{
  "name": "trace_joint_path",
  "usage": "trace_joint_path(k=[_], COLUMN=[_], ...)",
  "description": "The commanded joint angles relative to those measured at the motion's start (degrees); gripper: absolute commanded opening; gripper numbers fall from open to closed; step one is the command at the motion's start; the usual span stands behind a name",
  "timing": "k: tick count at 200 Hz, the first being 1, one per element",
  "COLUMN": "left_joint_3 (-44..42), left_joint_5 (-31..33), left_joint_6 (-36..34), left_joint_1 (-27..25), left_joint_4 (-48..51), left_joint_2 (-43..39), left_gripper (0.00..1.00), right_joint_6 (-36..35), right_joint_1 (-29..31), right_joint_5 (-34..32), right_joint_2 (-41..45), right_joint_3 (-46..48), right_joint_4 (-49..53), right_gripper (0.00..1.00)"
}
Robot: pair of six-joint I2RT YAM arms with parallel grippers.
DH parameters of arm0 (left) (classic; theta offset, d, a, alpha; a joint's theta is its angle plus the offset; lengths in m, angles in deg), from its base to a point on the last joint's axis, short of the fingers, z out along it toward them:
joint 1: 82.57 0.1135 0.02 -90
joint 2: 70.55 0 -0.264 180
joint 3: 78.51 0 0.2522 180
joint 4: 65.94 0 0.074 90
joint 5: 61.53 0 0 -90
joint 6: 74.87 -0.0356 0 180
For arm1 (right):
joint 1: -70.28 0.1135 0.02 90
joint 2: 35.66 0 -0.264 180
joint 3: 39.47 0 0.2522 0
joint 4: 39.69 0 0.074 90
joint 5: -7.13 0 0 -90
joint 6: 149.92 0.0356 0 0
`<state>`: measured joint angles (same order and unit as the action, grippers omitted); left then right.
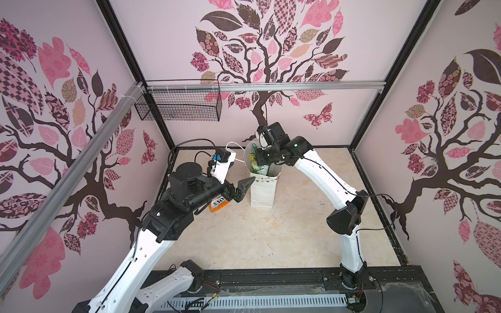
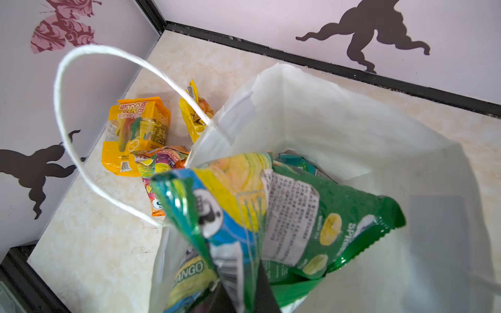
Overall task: Take the snacks out of the paper bag
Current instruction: 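Lift the mango tea candy bag up out of the paper bag with right gripper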
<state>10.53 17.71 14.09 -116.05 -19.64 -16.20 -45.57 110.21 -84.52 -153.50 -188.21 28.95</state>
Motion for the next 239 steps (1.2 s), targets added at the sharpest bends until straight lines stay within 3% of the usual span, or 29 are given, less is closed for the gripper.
trace_joint_path(k=[1,65,105,152,195,239], left_joint_3=[-1.3,-1.7,2.1,5.6,8.9,11.4], left_joint_5=[1.1,4.0,7.9,7.7,-1.3,-9.3], left_joint_6=[0.9,4.1,10.5,17.1,23.3,24.2], left_joint_1=[-0.3,-0.2,-0.2,1.0,8.5,9.0], left_joint_4=[-1.9,-3.0,0.3,2.3,2.6,-0.4], left_joint_2=[-1.0,-1.2,1.4,4.2,6.4,8.8], left_gripper=[0.98,0.97,0.95,0.95,0.95,0.94], right_joint_6=[0.8,1.3,0.2,-3.4,-6.0,-9.0], right_joint_1=[-0.2,-0.2,-0.1,0.6,1.8,5.2], right_joint_5=[0.5,3.5,7.8,11.6,12.9,12.7], right_joint_2=[7.2,12.1,18.4,27.1,33.7,34.6], right_joint_3=[-2.9,-0.5,8.9,22.1,32.3,33.3], right_joint_4=[-2.3,-6.3,-14.7,-25.9,-34.0,-33.4], right_gripper=[0.01,0.01,0.0,0.0,0.0,0.0])
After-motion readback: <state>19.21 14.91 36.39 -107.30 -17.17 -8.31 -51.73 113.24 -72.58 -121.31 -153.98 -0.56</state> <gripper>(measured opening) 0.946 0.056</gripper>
